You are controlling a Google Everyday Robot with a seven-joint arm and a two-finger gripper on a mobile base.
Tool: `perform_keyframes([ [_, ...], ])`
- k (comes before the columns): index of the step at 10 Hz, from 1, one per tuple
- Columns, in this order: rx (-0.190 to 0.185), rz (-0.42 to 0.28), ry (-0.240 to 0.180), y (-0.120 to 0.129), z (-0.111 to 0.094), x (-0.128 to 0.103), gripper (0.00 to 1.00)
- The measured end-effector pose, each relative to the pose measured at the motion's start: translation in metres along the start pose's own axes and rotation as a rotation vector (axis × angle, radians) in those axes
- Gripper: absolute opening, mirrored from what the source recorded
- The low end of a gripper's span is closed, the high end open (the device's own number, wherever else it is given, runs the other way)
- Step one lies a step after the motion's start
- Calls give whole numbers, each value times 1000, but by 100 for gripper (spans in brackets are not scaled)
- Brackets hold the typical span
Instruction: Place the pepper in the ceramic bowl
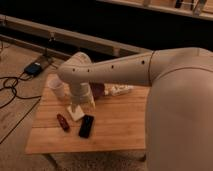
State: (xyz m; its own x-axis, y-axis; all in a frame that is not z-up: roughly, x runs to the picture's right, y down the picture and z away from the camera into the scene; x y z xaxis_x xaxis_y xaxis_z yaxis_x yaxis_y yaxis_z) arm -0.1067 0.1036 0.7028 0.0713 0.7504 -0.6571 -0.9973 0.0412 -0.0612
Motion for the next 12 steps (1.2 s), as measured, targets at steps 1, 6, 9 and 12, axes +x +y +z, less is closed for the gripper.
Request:
perform_keyframes([
  [1,0,0,0,0,0,0,65],
  [6,11,-122,-10,20,7,-3,65],
  [9,18,-327,-32,68,28,-4,65],
  [12,11,-406,-37,89,61,-9,65],
])
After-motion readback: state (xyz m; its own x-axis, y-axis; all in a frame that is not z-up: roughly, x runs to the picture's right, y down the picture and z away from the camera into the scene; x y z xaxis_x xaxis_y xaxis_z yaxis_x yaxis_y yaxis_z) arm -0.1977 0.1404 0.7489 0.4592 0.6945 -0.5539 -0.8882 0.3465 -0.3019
